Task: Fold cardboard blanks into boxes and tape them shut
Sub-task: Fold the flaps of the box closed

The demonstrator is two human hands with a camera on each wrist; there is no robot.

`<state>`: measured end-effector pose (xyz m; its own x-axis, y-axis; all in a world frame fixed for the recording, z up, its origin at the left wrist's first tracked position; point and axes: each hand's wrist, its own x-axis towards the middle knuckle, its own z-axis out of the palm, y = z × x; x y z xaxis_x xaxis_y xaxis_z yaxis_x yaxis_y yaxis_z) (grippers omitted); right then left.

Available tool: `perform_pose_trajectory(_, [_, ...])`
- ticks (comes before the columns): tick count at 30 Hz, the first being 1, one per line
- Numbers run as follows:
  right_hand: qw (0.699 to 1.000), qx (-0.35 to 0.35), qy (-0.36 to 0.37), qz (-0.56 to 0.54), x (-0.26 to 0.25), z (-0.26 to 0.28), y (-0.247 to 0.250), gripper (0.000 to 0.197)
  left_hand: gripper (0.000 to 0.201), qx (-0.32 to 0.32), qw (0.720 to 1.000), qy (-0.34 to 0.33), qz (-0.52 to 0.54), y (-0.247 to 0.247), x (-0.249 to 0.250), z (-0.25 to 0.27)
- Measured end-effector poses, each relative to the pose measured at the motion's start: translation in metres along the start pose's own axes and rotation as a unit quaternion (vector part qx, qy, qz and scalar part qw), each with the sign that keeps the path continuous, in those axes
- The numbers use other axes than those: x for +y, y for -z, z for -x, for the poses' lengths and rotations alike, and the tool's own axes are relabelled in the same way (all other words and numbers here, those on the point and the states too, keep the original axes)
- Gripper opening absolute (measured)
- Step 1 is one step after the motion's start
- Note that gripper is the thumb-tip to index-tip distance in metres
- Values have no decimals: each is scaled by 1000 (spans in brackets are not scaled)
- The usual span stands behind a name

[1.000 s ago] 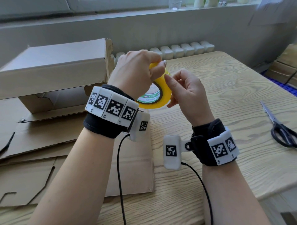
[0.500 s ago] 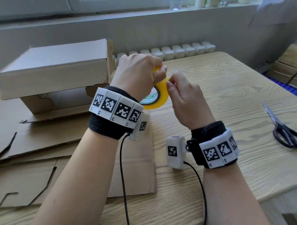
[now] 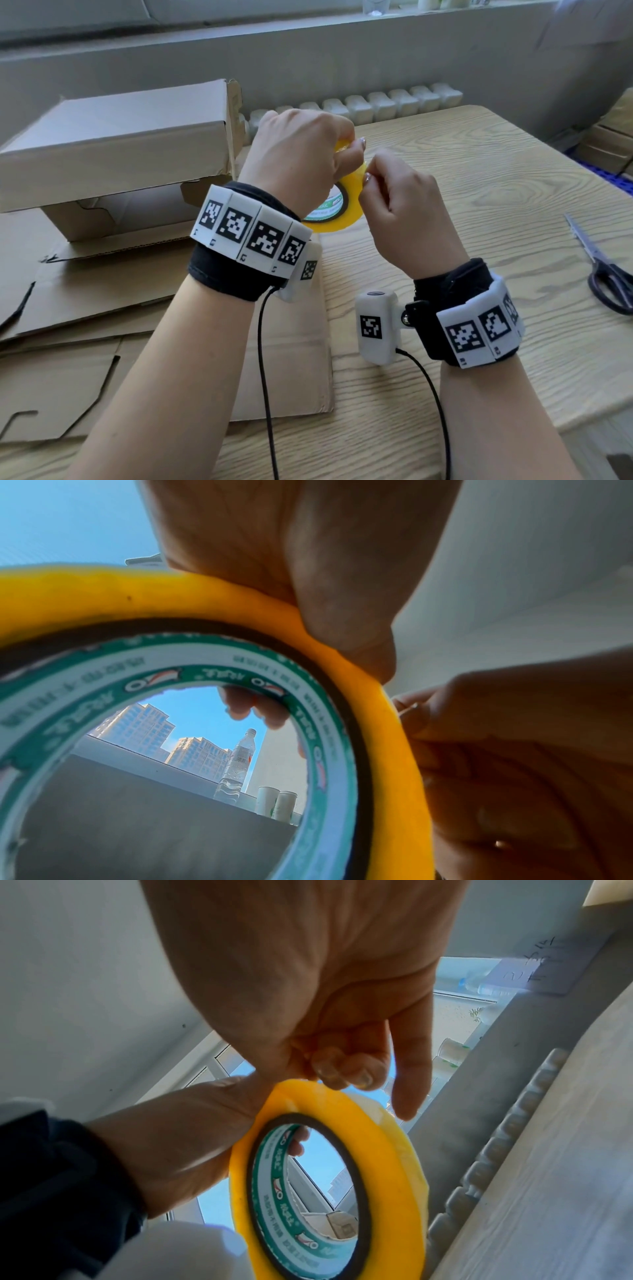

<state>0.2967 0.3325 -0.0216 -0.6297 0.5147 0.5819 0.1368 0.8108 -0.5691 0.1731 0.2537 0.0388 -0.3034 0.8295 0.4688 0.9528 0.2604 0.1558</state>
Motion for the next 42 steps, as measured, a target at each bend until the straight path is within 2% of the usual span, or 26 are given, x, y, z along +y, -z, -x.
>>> perform_pose_trajectory(9, [998,8,-46,-44,4,-1,4,21,33,-15,999,19,46,1,0,2])
perform_pose_trajectory(14, [982,10,-95,-165,-3,-1,7,30,37,-14,998,29,57,4,-3,2])
perform_pose_trajectory(18, [992,2,-61,-106,-6,0,2,29,36,-24,998,31,53,6,-4,2])
perform_pose_trajectory(25, [996,-2,-52,-71,0,-1,-1,23,32,-36,998,33,44,3,-4,2])
perform_pose_trajectory(29, [990,19,-83,-114,1,-2,1,22,29,-32,996,36,78,3,-6,1])
perform_pose_trajectory(42, [964,11,-155,-218,10,-4,-3,26,32,-74,987,90,107,-3,-12,-1])
